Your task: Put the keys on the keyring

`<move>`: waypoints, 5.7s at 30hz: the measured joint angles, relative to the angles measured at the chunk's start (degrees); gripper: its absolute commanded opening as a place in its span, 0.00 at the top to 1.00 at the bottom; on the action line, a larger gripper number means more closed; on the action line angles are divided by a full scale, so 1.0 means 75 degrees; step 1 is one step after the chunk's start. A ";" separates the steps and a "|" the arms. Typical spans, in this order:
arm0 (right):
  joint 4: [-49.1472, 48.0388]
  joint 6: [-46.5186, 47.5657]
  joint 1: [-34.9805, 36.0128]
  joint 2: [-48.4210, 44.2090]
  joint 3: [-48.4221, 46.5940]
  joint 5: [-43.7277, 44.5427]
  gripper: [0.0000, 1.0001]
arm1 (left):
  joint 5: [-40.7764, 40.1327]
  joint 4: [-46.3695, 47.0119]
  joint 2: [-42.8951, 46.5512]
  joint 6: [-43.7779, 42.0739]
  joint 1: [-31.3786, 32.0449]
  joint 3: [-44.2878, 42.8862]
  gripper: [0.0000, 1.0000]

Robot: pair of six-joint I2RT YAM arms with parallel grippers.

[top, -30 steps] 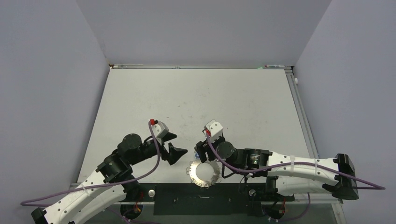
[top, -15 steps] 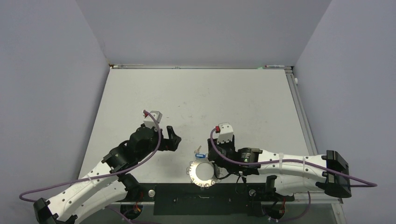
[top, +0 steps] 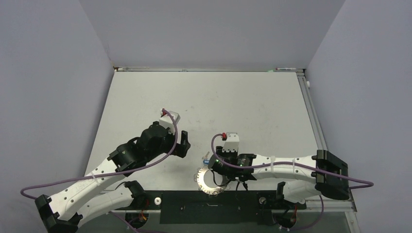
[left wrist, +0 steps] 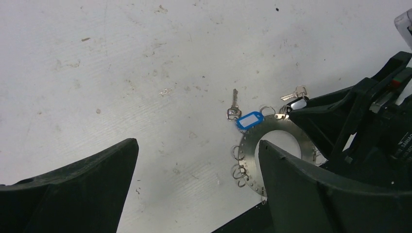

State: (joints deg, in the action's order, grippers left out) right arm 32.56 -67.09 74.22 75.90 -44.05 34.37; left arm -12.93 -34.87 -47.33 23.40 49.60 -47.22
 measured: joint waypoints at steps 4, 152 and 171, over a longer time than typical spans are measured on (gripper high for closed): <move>-0.0542 0.0347 0.0015 0.0265 0.0000 -0.0551 0.59 | 0.0070 0.0099 0.0376 -0.0224 -0.0003 0.0589 0.10; -0.6228 0.4797 -0.2792 0.0166 0.2967 -0.7332 0.75 | 0.0825 0.0105 -0.0487 -0.0612 -0.0079 0.0682 0.21; -0.4817 0.5251 -0.1958 -0.1448 0.2483 -0.6674 0.95 | 0.1673 0.0350 -0.0041 -0.0828 -0.0079 0.0717 0.21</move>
State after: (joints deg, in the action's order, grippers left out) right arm -3.57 -27.70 59.53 65.04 -25.43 -15.68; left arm -0.38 -32.25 -47.64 17.19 49.01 -41.85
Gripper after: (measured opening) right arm 0.065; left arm 0.783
